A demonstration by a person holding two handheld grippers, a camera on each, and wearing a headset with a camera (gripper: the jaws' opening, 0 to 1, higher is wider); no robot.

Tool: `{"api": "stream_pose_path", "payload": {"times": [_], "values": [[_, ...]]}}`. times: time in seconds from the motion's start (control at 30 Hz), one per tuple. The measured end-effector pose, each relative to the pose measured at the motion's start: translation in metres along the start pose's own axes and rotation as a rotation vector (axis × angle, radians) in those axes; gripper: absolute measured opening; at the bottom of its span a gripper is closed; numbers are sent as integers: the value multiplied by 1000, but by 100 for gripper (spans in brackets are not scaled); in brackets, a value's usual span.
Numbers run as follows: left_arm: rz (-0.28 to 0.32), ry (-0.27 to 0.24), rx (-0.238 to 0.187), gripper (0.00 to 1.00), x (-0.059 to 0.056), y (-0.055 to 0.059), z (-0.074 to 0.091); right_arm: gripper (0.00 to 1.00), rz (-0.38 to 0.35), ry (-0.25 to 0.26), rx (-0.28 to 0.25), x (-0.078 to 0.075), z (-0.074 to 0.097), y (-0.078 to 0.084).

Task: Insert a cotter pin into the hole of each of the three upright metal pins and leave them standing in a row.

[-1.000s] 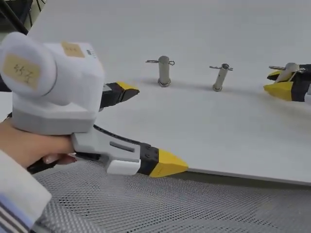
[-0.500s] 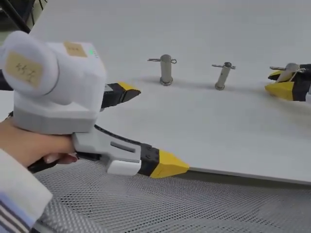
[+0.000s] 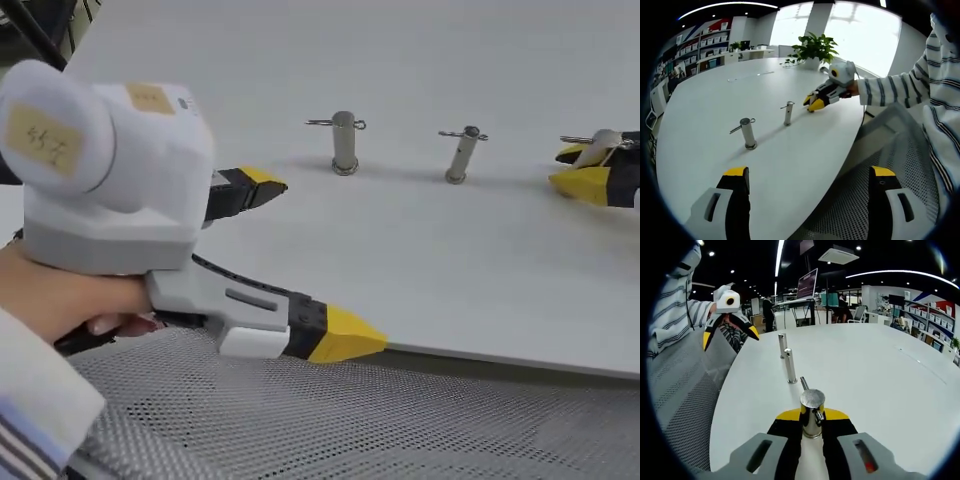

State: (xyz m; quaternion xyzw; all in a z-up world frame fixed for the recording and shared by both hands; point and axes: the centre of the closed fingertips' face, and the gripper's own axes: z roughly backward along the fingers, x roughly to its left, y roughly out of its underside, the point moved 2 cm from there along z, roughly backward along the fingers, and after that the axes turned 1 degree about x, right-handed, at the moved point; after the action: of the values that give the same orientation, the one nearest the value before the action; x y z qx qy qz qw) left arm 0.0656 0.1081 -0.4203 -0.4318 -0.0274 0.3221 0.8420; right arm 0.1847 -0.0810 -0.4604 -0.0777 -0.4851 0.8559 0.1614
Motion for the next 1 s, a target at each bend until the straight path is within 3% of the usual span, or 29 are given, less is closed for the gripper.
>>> {"api": "stream_pose_path", "payload": {"times": [0.13, 0.2, 0.4, 0.53, 0.67, 0.8, 1.0], "values": [[-4, 6, 9, 98, -2, 0, -1, 11, -8, -3, -13, -2, 1, -1], [-4, 10, 9, 98, -3, -1, -1, 16, -24, 24, -65, -8, 3, -9], [-45, 18, 14, 98, -7, -5, -1, 31, -16, 47, -98, -2, 10, -28], [-53, 18, 0, 99, -6, -8, -1, 51, -75, 93, -114, 4, 17, -42], [-46, 7, -25, 99, -3, -12, 0, 66, -74, 137, -123, 11, 28, -47], [-55, -31, -53, 97, 2, -17, 1, 76, -118, 154, -111, 22, 33, -42], [-59, -49, -73, 95, 5, -19, 3, 87, -200, 179, -36, 41, 33, -32]]}}
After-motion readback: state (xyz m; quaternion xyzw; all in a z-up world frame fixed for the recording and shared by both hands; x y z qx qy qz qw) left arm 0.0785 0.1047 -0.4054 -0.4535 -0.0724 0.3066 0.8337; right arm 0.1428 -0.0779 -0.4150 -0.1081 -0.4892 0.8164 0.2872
